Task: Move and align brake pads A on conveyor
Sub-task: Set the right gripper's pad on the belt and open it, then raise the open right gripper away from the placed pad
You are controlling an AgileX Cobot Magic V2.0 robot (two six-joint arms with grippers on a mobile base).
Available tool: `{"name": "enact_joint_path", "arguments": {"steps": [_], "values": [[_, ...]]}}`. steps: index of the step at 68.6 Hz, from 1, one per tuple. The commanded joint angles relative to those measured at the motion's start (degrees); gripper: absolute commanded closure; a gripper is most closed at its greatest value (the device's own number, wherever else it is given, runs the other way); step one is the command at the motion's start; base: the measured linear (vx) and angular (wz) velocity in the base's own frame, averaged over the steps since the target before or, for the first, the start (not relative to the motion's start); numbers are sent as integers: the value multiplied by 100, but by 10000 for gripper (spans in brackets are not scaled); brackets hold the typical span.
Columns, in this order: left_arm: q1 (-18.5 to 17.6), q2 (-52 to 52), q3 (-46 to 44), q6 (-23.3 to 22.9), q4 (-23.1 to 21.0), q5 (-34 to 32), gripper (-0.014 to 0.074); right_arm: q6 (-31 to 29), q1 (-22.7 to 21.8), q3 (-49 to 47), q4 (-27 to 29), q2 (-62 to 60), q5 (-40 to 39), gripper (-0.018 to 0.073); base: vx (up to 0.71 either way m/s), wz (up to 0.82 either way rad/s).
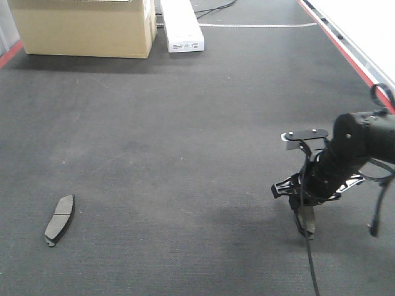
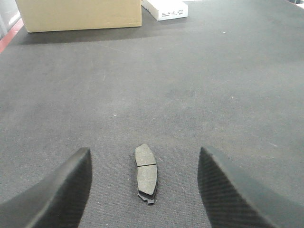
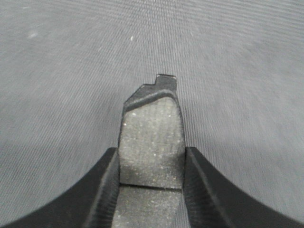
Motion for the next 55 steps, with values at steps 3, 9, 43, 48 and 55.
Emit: {"name": "enact_joint_path", "arguments": {"steps": [3, 9, 43, 48, 55], "values": [[-19, 47, -144, -10, -40, -434, 146, -40, -31, -411, -50, -15, 90, 358, 0, 0], [-19, 47, -144, -10, -40, -434, 146, -40, -31, -497, -50, 64, 95, 263, 0, 0], [-19, 47, -144, -10, -40, -434, 146, 11, -31, -475, -156, -1345, -18, 157, 0, 0], [-19, 47, -144, -10, -40, -434, 146, 17, -31, -475, -146, -1781, 107, 159, 0, 0], [-19, 47, -144, -10, -40, -434, 146, -2, -31, -475, -146, -2404, 246, 159, 0, 0]]}}
